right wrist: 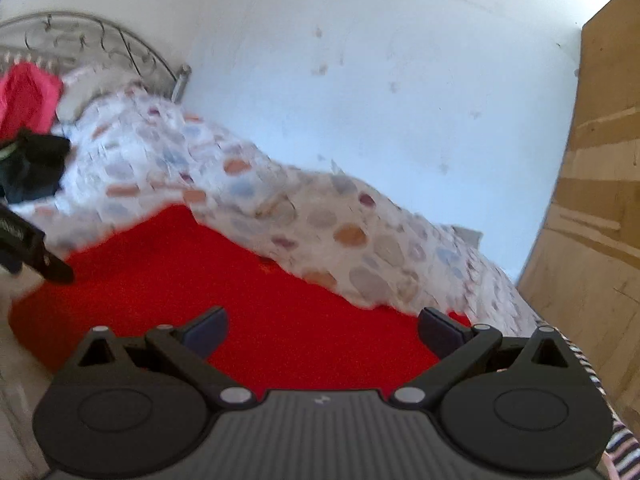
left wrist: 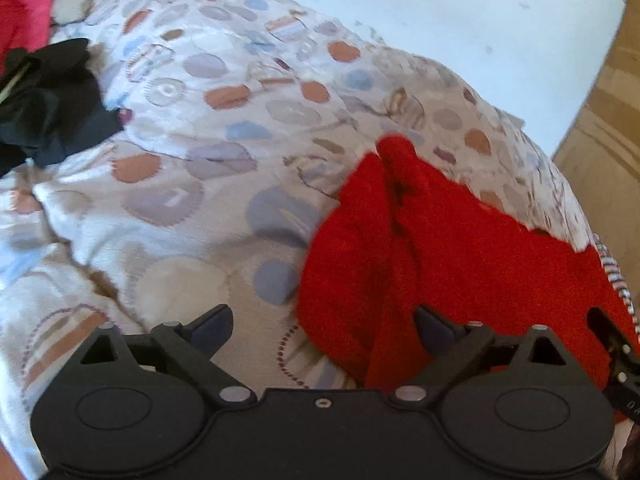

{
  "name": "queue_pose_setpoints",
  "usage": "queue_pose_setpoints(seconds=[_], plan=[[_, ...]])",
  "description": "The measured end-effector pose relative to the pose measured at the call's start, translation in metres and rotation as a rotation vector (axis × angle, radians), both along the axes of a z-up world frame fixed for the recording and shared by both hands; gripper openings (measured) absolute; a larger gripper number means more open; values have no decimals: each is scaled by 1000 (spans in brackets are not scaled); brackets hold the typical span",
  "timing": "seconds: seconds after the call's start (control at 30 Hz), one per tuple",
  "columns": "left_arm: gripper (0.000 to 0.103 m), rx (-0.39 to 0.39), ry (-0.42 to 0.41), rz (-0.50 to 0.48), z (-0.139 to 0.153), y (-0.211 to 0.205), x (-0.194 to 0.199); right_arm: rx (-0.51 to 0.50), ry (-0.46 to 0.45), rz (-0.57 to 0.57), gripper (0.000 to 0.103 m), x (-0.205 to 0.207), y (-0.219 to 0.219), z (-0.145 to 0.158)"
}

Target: Fold small clothes

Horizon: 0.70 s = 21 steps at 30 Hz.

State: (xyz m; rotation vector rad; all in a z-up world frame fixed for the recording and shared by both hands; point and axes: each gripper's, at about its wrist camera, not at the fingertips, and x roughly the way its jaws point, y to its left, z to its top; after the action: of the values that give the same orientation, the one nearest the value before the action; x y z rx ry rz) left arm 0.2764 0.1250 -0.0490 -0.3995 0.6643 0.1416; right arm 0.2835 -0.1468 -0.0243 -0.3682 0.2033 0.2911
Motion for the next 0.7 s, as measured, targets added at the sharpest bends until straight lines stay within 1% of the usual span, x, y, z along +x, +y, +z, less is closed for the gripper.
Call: queue_pose_setpoints(seconds=[0.07, 0.13, 0.23, 0.27, 0.4, 0.47, 0.5, 0.6, 0.7], plan=[[100, -25, -9, 38, 3, 5, -9, -52, 53, 24, 103, 6, 16, -9], [101, -54, -12, 64, 3, 11, -17, -101, 92, 11, 103, 10, 27, -28], [102, -77, -15, 105, 4, 19, -29, -68, 54, -7, 103, 3, 24, -42], [102, -79, -16, 121, 3, 21, -33, -78, 38, -12, 103, 0, 26, -43], [102, -85, -14, 147, 1, 20, -45, -174, -60, -43, 103, -14, 42, -51], [102, -94, -28, 157, 3, 17, -52, -191, -84, -47, 103, -19, 45, -54], [102, -100, -34, 161, 3, 16, -56, -182, -76, -44, 103, -18, 44, -54], [102, -118, -43, 169, 7, 15, -67, -107, -33, -21, 103, -13, 32, -43], [102, -106, -39, 183, 9, 15, -74, -45, -64, -12, 103, -20, 23, -28]])
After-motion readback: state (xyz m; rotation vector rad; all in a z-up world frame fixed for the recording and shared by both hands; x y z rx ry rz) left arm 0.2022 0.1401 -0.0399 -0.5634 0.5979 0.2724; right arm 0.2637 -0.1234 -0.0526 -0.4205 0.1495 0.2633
